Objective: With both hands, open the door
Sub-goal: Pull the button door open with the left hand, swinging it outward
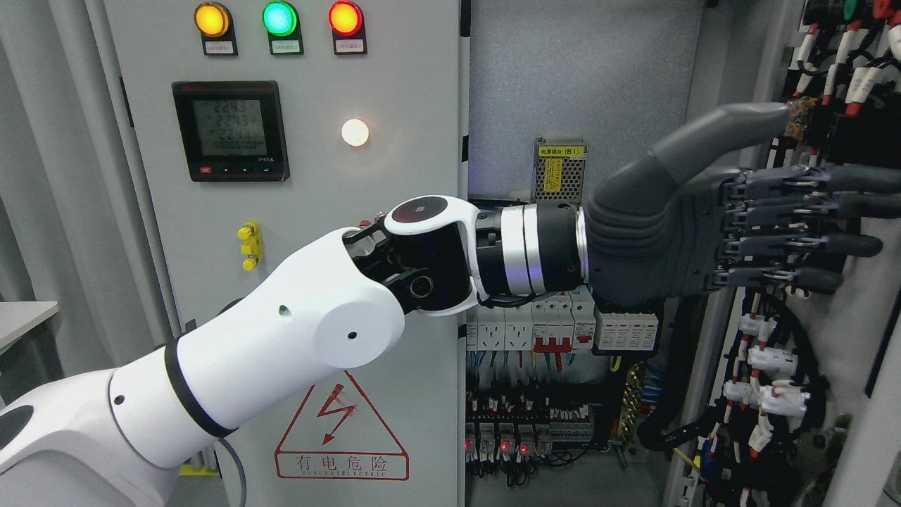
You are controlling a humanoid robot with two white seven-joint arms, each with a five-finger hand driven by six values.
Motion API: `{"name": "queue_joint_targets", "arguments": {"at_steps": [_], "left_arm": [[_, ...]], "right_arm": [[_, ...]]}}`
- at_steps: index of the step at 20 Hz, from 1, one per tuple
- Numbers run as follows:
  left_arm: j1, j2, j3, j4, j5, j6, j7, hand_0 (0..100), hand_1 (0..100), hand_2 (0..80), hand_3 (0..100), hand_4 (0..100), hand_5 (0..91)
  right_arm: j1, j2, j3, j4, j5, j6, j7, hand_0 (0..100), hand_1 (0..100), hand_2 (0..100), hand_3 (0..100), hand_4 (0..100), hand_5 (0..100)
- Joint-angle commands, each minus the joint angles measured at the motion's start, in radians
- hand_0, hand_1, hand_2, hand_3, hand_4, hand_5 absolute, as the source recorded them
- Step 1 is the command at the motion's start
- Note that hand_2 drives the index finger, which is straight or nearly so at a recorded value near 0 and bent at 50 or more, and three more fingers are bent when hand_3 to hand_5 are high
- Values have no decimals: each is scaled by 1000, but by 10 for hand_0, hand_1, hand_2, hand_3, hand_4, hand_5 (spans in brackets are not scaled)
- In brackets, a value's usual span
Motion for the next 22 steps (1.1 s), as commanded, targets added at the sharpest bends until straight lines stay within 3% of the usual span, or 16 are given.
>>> {"name": "queue_joint_targets", "arguments": {"at_steps": [1, 4, 7, 22], "left_arm": [[-46, -89, -115, 2, 28, -54, 0, 296, 0, 28, 27, 36, 0], [-87, -116, -162, 14, 94, -76, 0, 296, 0, 28, 27, 36, 0], [-92, -146, -176, 42, 96, -88, 0, 296, 0, 28, 28, 36, 0], [-99, -146, -192, 123, 96, -88, 0, 295, 0, 28, 27, 36, 0]], "right_arm": [[0, -2, 1, 0, -28, 0, 0, 218, 0, 0, 0, 0, 0], [0, -2, 1, -1, -29, 0, 0, 218, 0, 0, 0, 0, 0], [0, -2, 1, 0, -28, 0, 0, 218, 0, 0, 0, 0, 0], [0, -2, -1, 0, -28, 0, 0, 218, 0, 0, 0, 0, 0]]}}
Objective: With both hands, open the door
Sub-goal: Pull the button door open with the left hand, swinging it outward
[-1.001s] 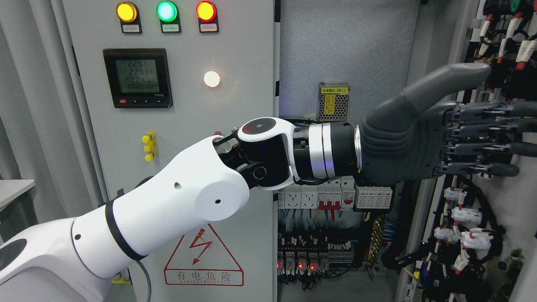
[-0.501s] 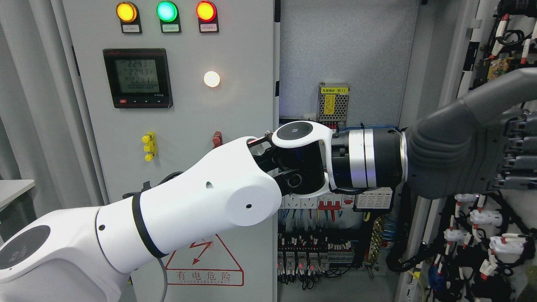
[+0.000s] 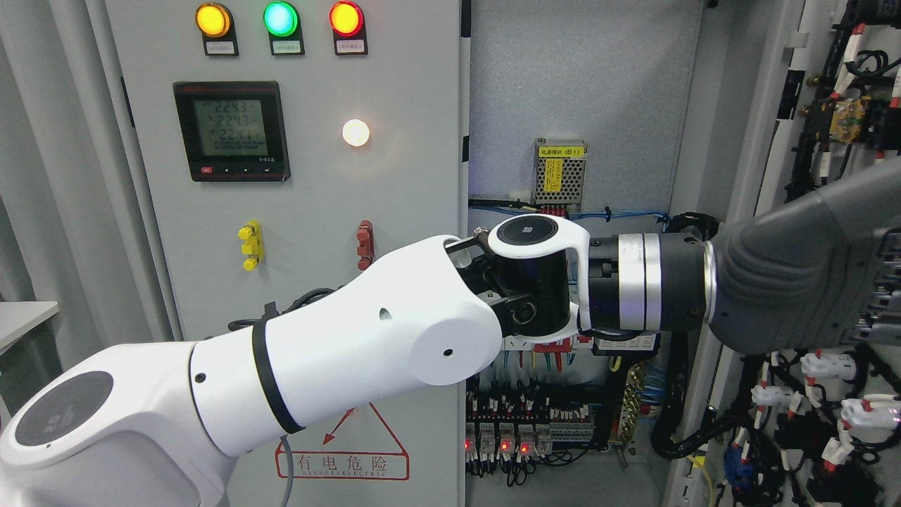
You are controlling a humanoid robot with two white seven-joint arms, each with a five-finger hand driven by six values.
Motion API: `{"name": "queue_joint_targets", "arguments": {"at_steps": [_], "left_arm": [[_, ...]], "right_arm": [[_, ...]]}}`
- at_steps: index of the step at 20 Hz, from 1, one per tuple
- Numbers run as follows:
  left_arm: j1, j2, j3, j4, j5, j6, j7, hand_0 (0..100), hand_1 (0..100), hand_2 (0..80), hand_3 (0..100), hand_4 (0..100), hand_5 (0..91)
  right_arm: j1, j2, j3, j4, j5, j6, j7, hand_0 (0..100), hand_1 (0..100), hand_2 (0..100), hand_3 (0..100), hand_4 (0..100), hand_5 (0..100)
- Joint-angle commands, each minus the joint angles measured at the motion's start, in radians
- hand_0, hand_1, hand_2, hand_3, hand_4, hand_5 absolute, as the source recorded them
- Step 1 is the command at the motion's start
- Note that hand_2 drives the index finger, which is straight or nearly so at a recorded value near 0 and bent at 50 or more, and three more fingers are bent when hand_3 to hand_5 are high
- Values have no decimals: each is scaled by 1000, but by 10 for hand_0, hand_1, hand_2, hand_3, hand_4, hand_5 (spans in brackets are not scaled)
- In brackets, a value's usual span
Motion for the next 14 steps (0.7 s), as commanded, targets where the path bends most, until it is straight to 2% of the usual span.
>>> {"name": "queue_joint_targets", "arguments": {"at_steps": [1, 7, 11, 14], "left_arm": [[-3, -22, -32, 50, 3, 3, 1, 295, 0, 28, 27, 36, 0], [-3, -22, -24, 47, -2, 1, 3, 295, 0, 28, 28, 36, 0], [2, 46, -17, 3, -2, -19, 4, 296, 0, 28, 28, 34, 0], [5, 57, -17, -19, -2, -31, 23, 296, 0, 28, 28, 34, 0]], "right_arm": [[0, -2, 0, 0, -28, 0, 0, 218, 0, 0, 0, 0, 0], [0, -2, 0, 0, -28, 0, 0, 218, 0, 0, 0, 0, 0], [0, -2, 0, 0, -28, 0, 0, 218, 0, 0, 0, 0, 0], [0, -2, 0, 0, -28, 0, 0, 218, 0, 0, 0, 0, 0]]}}
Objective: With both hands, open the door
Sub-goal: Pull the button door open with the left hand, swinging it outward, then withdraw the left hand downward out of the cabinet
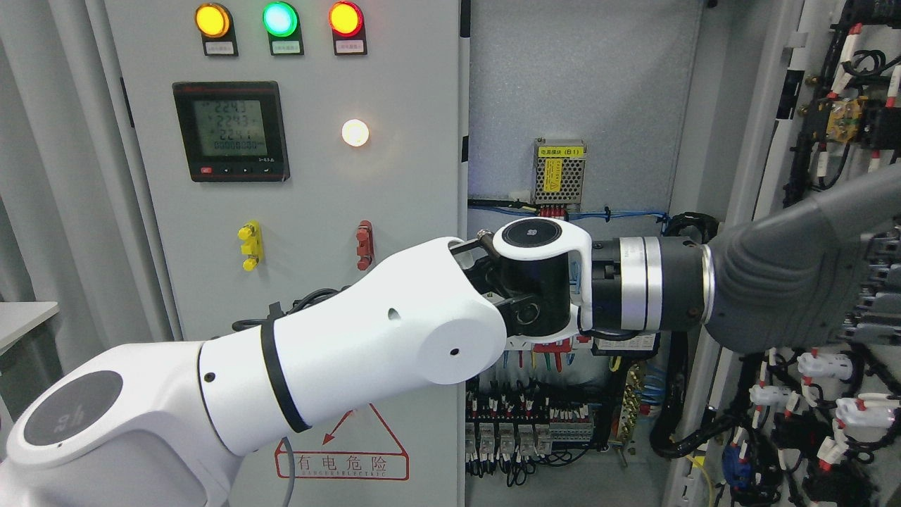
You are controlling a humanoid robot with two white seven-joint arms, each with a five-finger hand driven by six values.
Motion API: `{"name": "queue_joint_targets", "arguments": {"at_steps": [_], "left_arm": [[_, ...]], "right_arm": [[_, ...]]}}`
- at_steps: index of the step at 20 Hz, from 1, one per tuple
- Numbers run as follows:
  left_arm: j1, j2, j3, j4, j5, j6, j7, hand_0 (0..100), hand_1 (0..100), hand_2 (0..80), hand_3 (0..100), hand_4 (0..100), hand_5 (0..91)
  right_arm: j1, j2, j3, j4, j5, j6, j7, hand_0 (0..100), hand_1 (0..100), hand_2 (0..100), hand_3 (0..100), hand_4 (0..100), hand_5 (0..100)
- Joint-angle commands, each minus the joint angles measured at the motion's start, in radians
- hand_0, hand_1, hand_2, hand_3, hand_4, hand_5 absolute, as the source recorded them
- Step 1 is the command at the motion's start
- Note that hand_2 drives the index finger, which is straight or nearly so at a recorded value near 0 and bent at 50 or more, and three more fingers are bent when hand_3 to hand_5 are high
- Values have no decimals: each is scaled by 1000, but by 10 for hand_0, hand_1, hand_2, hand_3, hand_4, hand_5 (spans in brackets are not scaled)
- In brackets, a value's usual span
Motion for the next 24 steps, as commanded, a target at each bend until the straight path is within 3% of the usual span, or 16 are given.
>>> {"name": "queue_joint_targets", "arguments": {"at_steps": [1, 4, 7, 9, 13, 16, 21, 24], "left_arm": [[5, 47, -1, -38, -1, -17, 24, 296, 0, 27, 27, 35, 0], [8, 82, 8, -91, -2, -18, 28, 296, 0, 27, 28, 35, 0], [45, 220, 47, -215, -24, -18, 44, 296, 0, 27, 28, 35, 0], [94, 321, 81, -309, -83, -17, 83, 296, 0, 27, 28, 35, 0], [336, 487, 221, -472, -301, 5, 113, 296, 0, 28, 28, 35, 0], [523, 550, 268, -554, -491, 22, 113, 296, 0, 28, 28, 35, 0], [867, 593, 368, -595, -763, 23, 113, 296, 0, 28, 28, 35, 0], [1161, 593, 463, -576, -904, 25, 110, 296, 0, 28, 28, 36, 0]], "right_arm": [[0, -2, 0, 0, -28, 0, 0, 218, 0, 0, 0, 0, 0], [0, -2, 0, 0, -28, 0, 0, 218, 0, 0, 0, 0, 0], [0, -2, 0, 0, -28, 0, 0, 218, 0, 0, 0, 0, 0], [0, -2, 0, 0, -28, 0, 0, 218, 0, 0, 0, 0, 0], [0, -2, 0, 0, -28, 0, 0, 218, 0, 0, 0, 0, 0], [0, -2, 0, 0, -28, 0, 0, 218, 0, 0, 0, 0, 0], [0, -2, 0, 0, -28, 0, 0, 219, 0, 0, 0, 0, 0], [0, -2, 0, 0, -28, 0, 0, 219, 0, 0, 0, 0, 0]]}}
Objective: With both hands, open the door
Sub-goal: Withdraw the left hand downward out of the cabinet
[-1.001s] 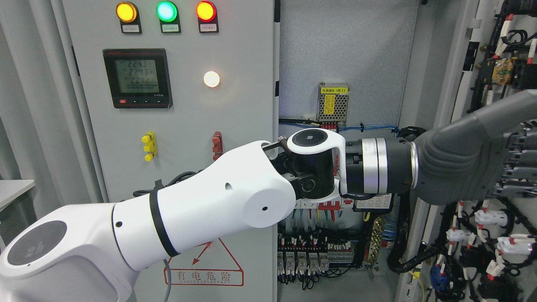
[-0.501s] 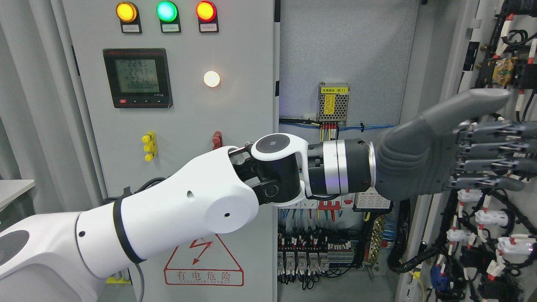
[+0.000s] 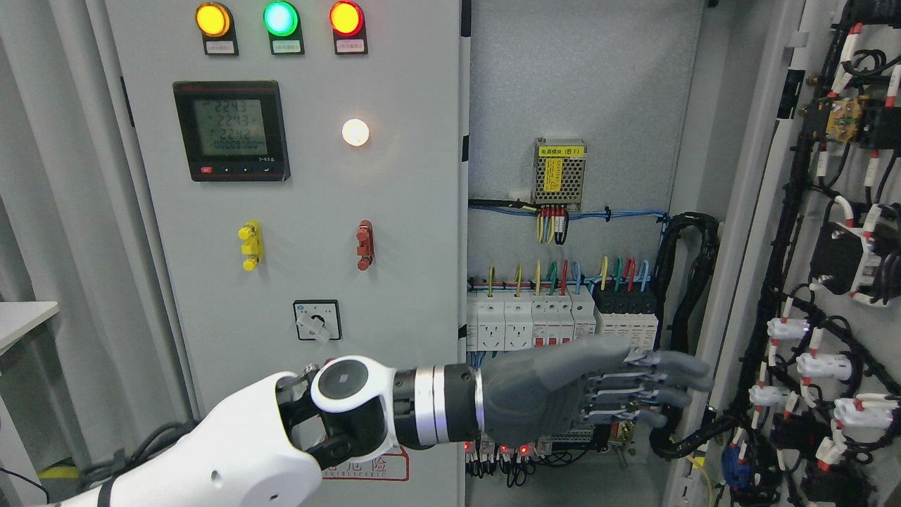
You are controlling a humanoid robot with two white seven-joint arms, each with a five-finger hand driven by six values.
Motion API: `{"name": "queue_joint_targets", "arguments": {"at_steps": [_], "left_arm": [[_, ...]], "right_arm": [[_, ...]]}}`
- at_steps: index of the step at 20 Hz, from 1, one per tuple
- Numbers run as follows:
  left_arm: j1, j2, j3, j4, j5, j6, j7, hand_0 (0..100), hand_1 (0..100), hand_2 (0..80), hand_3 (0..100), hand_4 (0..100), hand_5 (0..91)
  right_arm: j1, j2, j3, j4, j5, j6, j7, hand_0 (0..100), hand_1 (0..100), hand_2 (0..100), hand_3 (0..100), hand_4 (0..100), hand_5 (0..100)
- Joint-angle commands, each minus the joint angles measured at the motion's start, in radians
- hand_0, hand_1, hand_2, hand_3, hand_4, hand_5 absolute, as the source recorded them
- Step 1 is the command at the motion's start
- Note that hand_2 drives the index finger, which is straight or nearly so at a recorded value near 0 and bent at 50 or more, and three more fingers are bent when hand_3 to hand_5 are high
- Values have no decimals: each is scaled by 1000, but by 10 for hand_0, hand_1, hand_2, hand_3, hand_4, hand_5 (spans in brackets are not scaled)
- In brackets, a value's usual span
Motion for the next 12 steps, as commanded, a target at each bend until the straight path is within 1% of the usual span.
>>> {"name": "queue_joint_targets", "arguments": {"at_steps": [1, 2, 3, 5, 6, 8, 10, 12], "left_arm": [[530, 162, 253, -118, -298, -2, -5, 296, 0, 28, 28, 36, 0], [611, 160, 286, -72, -310, -2, -5, 296, 0, 28, 28, 36, 0], [668, 159, 306, -35, -313, -3, -5, 296, 0, 28, 28, 36, 0], [789, 151, 317, 59, -318, -5, -2, 296, 0, 28, 28, 36, 0], [829, 142, 315, 114, -318, -5, -2, 296, 0, 28, 28, 36, 0], [885, 99, 314, 261, -317, -5, -2, 296, 0, 28, 28, 36, 0], [943, 33, 312, 437, -321, -3, -1, 296, 0, 28, 27, 36, 0], [966, -25, 309, 621, -332, 5, 1, 296, 0, 28, 28, 36, 0]], "right_arm": [[0, -2, 0, 0, -28, 0, 0, 219, 0, 0, 0, 0, 0], [0, -2, 0, 0, -28, 0, 0, 219, 0, 0, 0, 0, 0], [0, -2, 0, 0, -28, 0, 0, 219, 0, 0, 0, 0, 0], [0, -2, -1, 0, -28, 0, 0, 219, 0, 0, 0, 0, 0], [8, -2, -5, 0, -29, 0, 0, 219, 0, 0, 0, 0, 0], [12, -3, -3, -2, -29, 0, 0, 218, 0, 0, 0, 0, 0], [12, -6, -8, -2, -29, 0, 0, 218, 0, 0, 0, 0, 0], [14, -8, -9, -2, -32, 0, -1, 218, 0, 0, 0, 0, 0]]}}
